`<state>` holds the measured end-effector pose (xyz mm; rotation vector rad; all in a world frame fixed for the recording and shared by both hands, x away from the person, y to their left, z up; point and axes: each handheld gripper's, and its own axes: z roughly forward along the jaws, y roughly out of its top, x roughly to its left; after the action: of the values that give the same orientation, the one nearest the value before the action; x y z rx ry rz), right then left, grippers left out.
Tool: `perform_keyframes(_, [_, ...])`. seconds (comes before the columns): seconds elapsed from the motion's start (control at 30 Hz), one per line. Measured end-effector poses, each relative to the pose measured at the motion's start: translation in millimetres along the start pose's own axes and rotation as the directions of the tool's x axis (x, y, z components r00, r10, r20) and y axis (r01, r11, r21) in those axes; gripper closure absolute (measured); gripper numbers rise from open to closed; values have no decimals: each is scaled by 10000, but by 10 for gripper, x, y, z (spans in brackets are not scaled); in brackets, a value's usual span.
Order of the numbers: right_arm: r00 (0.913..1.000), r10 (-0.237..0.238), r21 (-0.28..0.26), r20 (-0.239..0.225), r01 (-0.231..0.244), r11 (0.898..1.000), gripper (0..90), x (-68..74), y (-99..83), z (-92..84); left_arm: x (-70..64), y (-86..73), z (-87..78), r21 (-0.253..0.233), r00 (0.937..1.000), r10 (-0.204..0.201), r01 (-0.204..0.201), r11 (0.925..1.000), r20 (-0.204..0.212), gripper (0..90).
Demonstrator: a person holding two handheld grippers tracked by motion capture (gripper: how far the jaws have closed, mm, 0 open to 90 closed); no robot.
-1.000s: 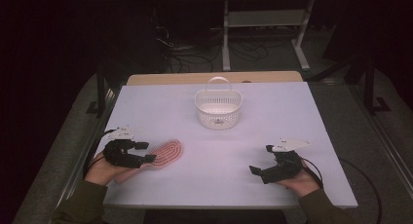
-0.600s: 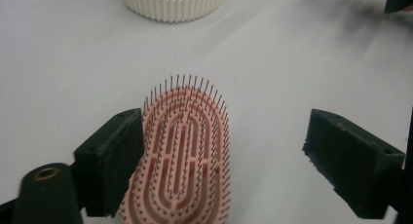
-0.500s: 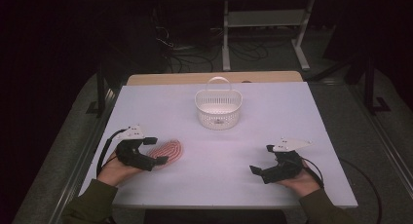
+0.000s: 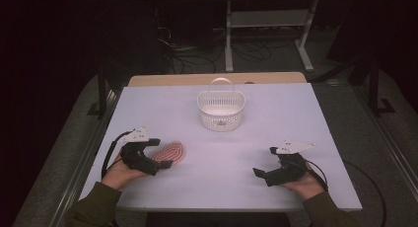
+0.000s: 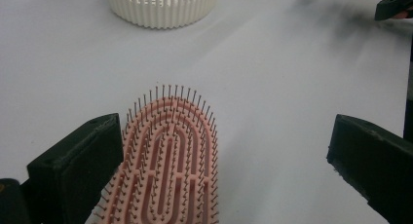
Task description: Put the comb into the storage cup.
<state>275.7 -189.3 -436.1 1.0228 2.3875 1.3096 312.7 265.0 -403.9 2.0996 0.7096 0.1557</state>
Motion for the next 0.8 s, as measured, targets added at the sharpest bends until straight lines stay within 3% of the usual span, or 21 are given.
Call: perform_keyframes(0.8, [10000,-59,89,-17,60,9999,13,9,-7,13,99,-41,-128,95,9990,106,-102,9999,-428,1])
